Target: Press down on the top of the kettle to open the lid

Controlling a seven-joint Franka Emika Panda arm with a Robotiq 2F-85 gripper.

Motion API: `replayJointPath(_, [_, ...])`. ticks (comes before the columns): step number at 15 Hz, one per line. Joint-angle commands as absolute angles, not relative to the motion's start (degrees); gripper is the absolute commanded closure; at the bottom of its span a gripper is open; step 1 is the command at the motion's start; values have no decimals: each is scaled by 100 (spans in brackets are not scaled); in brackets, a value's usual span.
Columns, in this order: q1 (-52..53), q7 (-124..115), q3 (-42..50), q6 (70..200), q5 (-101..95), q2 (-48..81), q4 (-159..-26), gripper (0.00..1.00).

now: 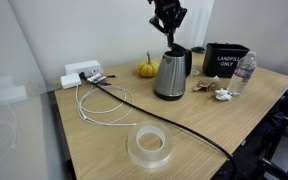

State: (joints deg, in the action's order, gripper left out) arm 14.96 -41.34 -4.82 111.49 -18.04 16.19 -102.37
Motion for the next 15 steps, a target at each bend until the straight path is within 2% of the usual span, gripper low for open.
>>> replayJointPath(1, [1552,-4222,-544,11192,-1889,1027,-10560,100])
replayJointPath(8, [1526,-4234,-856,11283,-1809,275,-10944,100])
replayJointPath(15, [1524,-3019,-1222,11186,-791,-104,-11322,100])
